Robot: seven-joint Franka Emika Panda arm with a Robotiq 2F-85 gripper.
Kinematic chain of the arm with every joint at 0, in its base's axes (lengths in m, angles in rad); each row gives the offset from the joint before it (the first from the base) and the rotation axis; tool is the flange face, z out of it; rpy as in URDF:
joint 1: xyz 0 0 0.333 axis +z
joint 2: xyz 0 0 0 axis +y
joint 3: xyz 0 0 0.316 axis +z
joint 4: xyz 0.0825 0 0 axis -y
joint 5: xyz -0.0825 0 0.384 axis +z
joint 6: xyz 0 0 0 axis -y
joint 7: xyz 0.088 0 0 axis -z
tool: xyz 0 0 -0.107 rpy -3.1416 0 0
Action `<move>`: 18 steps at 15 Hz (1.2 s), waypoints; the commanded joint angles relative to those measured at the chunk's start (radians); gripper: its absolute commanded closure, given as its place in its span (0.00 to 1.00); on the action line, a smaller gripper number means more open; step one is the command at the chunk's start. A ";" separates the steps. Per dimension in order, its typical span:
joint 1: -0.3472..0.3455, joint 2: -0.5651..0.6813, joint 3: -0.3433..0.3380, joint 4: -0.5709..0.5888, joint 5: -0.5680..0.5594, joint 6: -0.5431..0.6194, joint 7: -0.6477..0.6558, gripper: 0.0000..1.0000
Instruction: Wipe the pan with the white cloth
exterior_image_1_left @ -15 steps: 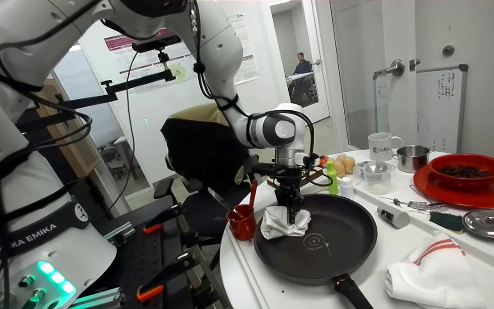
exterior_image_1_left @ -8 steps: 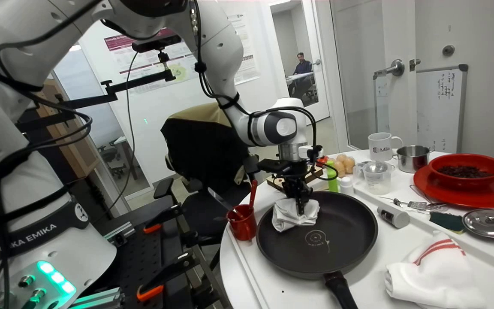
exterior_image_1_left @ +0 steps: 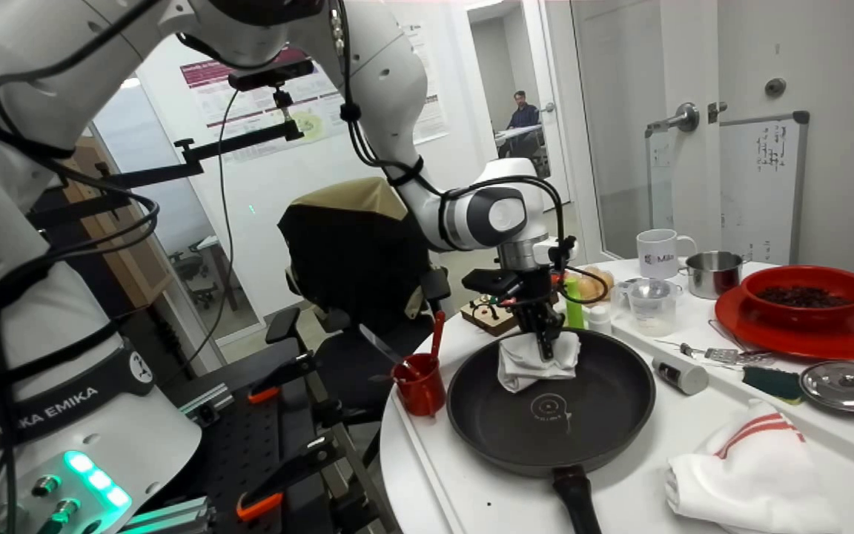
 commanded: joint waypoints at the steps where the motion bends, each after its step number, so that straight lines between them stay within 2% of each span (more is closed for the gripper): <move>1: -0.004 0.018 -0.047 0.018 0.018 0.040 0.018 0.91; 9: -0.019 0.065 -0.162 0.025 0.023 0.064 0.100 0.91; 12: -0.030 0.077 -0.160 0.025 0.048 0.074 0.123 0.91; 18: -0.005 0.048 -0.107 -0.031 0.048 0.118 0.085 0.91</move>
